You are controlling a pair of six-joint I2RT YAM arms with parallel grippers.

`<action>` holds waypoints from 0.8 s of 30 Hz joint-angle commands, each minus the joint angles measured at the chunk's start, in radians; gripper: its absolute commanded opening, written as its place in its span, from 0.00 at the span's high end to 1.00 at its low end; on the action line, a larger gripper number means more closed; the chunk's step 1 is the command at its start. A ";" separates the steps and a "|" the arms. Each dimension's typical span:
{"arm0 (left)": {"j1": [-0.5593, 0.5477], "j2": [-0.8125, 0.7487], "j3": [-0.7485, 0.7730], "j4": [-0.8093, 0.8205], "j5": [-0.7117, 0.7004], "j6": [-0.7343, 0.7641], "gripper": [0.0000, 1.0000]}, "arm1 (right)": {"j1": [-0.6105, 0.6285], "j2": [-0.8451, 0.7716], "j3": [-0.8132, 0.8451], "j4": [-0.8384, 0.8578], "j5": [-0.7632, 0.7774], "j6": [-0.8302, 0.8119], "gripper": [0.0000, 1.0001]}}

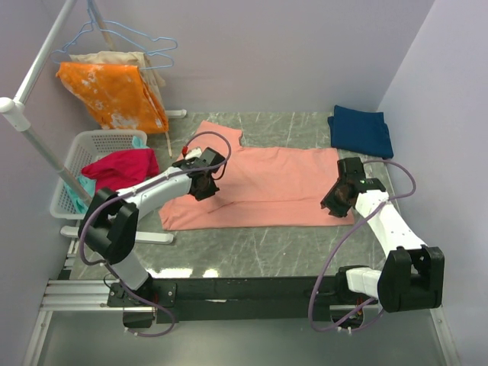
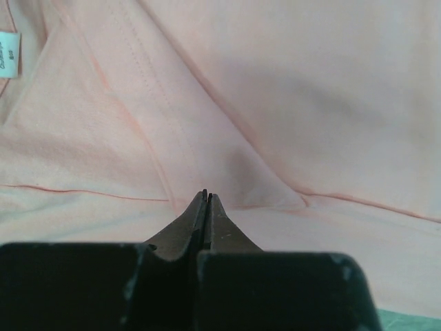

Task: Fold and stack the t-shirts
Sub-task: Fold the tshirt

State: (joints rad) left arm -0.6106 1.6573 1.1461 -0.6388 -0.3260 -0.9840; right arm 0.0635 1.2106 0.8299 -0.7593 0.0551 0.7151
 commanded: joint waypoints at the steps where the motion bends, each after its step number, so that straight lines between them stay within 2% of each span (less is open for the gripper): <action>1: -0.006 -0.037 0.041 -0.035 -0.036 0.016 0.99 | 0.060 0.004 0.015 0.051 -0.047 -0.051 0.57; 6: 0.041 -0.073 0.021 -0.024 -0.039 0.008 0.83 | 0.235 0.043 0.127 0.115 -0.104 -0.108 0.45; 12: 0.173 -0.134 -0.042 0.005 0.019 0.031 0.75 | 0.416 0.219 0.291 0.196 -0.127 -0.123 0.44; 18: 0.281 -0.151 -0.077 0.004 0.048 0.071 0.75 | 0.634 0.486 0.521 0.176 -0.074 -0.186 0.49; 24: 0.350 -0.151 -0.086 0.005 0.093 0.122 0.75 | 0.757 0.671 0.690 0.169 -0.057 -0.221 0.52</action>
State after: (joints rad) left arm -0.2958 1.5352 1.0660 -0.6495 -0.2813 -0.9146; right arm 0.7647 1.8336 1.4124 -0.5800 -0.0315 0.5392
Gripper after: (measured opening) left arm 0.254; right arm 0.482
